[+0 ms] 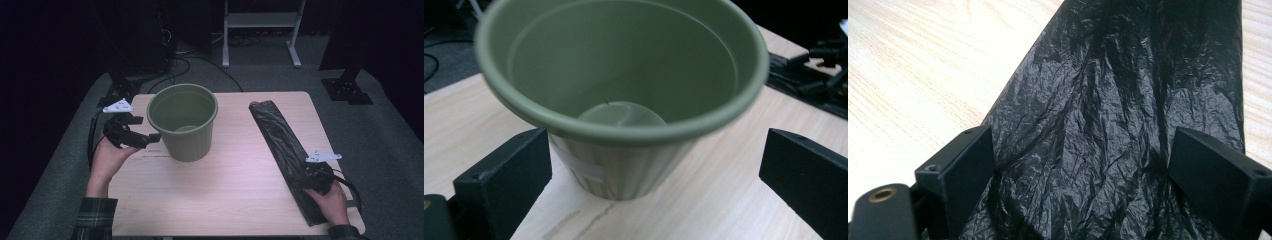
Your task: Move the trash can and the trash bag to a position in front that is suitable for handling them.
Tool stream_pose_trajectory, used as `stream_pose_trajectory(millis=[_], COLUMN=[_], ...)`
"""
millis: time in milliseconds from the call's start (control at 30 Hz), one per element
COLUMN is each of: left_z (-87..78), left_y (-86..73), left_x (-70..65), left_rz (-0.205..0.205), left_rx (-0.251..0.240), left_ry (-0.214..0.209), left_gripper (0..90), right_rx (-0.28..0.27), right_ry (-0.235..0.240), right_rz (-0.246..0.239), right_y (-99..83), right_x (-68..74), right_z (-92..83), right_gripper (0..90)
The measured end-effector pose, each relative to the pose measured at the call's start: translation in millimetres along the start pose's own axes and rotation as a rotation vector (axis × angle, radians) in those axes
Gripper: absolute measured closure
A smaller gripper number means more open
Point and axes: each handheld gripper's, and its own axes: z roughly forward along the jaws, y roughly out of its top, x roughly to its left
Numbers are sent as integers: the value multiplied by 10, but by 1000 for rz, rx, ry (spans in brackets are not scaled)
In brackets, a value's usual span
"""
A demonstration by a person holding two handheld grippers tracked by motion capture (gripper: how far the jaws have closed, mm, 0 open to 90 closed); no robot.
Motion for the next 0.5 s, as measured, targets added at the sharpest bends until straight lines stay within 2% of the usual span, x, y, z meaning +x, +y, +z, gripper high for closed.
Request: stream_pose_trajectory(millis=[167,267,333,467,500], left_z=[52,100,131,198,229], left_y=[112,152,167,174,172], left_x=[135,249,326,492,537], left_rz=[3,6,-1,-18,-25], left_rx=[4,-14,-23,-40,-29], left_ry=[5,0,9,-1,-6], left_gripper=[0,0,0,0,0], right_rx=[0,-1,0,0,0], right_ry=[0,0,0,0,0], right_rz=[-1,-1,1,1,2], right_y=[0,0,0,0,0], right_x=[0,-1,1,1,1], right_z=[0,1,0,0,0], right_gripper=[98,98,98,98,98])
